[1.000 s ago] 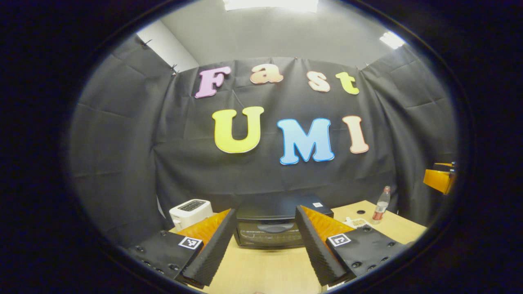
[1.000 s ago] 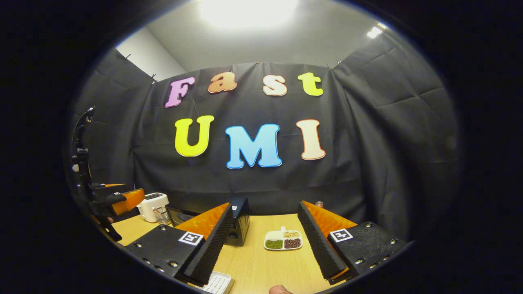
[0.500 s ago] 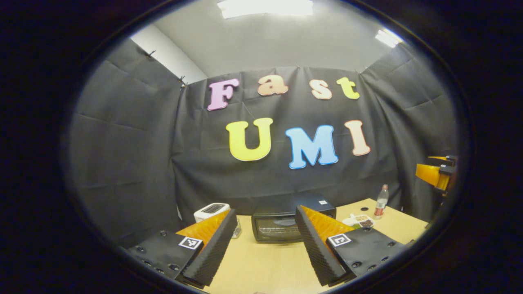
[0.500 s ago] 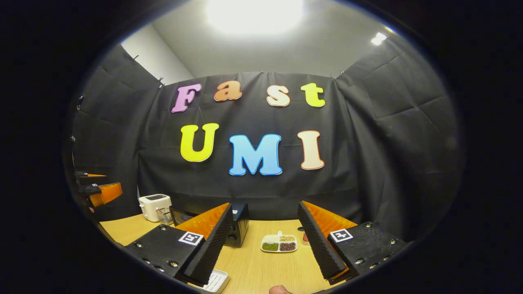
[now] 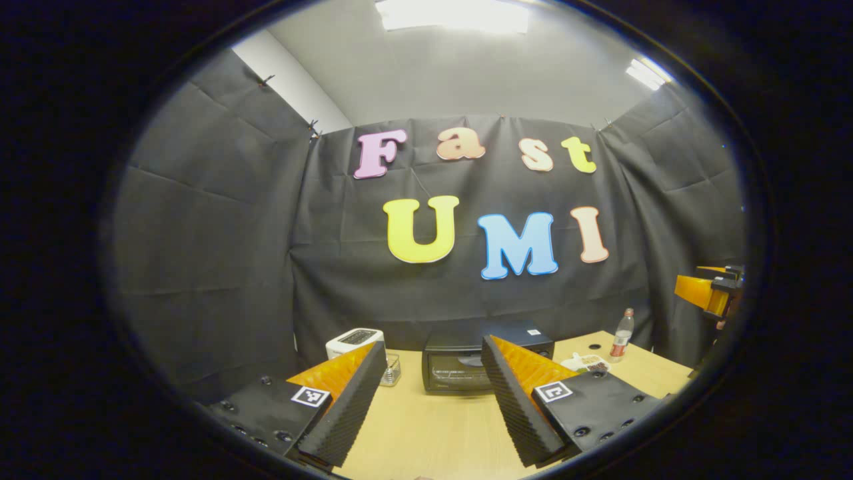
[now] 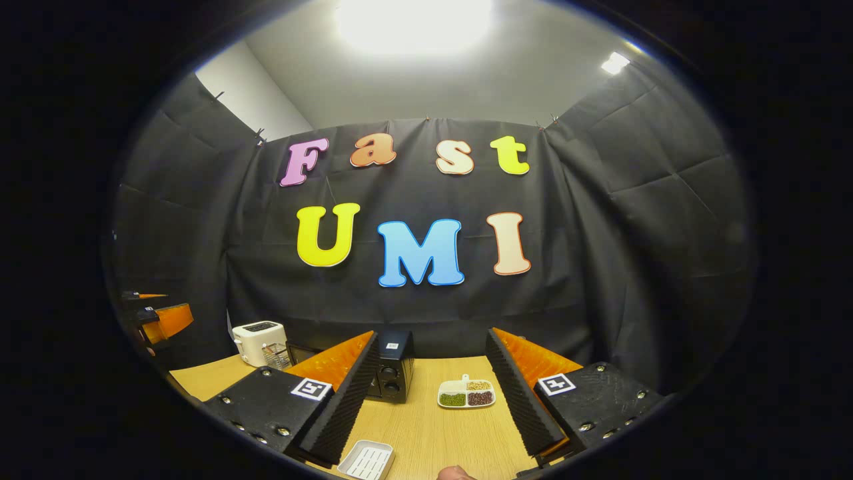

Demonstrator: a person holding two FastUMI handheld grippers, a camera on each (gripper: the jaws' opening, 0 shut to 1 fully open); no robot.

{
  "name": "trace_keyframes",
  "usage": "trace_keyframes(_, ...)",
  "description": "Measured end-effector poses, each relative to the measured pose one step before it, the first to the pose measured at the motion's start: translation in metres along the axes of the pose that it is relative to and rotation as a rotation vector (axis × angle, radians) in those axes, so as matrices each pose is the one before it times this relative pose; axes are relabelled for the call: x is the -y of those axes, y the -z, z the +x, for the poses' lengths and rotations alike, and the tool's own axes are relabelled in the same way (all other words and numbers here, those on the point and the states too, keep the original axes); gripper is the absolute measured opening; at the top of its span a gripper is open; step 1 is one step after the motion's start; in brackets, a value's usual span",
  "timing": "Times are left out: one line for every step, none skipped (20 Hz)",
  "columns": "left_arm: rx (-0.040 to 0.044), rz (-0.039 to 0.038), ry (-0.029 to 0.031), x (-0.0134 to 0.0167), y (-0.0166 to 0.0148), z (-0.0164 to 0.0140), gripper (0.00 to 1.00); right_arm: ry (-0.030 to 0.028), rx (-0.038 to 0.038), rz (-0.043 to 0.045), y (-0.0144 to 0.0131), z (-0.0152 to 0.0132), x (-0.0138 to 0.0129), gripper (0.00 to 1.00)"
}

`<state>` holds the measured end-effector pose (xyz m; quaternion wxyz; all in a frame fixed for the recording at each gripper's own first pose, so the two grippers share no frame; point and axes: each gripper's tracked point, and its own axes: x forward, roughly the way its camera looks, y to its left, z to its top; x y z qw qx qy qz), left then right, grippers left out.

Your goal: Open the electric oven with the left hand, put the food in, and close the electric oven.

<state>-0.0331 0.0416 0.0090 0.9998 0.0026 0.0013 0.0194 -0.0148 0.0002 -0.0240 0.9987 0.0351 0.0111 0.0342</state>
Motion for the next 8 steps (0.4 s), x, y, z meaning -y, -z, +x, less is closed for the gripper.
trace_keyframes(0.00367,0.00161,-0.00249,-0.00273,-0.00053,-0.00117,0.9,0.00202,0.00394,-0.00663,-0.0014,-0.00104,-0.0004,0.96)
trace_keyframes(0.00257,0.00141,-0.00014,-0.00129,0.00048,0.00002,0.9,0.00159,0.00116,-0.00628,-0.00177,-0.00011,-0.00058,0.96)
trace_keyframes(0.00184,0.0016,-0.00118,-0.00077,-0.00028,-0.00025,0.9,-0.00126,0.00043,-0.00336,-0.00023,-0.00221,-0.00156,0.96)
trace_keyframes(0.00062,0.00132,-0.0003,-0.00125,0.00057,0.00043,0.93,-0.00035,0.00144,-0.00075,-0.00107,0.00011,-0.00138,0.96)
trace_keyframes(-0.00363,-0.00034,0.00044,-0.00051,0.0022,-0.00081,0.95,0.00067,-0.00308,0.00002,0.00039,0.00011,-0.00144,0.96)
trace_keyframes(-0.00421,-0.00281,0.00188,-0.0009,0.00186,-0.00008,0.98,-0.00165,0.00082,0.00138,-0.00033,-0.00053,-0.0013,0.96)
trace_keyframes(-0.00076,-0.00226,0.00015,-0.00113,-0.00018,0.00017,1.0,0.00116,0.00071,-0.00014,-0.00125,0.00005,-0.0012,0.96)
trace_keyframes(0.00139,0.00006,-0.00151,-0.00162,-0.00033,-0.00031,1.0,-0.00078,0.00148,-0.00158,-0.00081,-0.00012,-0.00094,0.96)
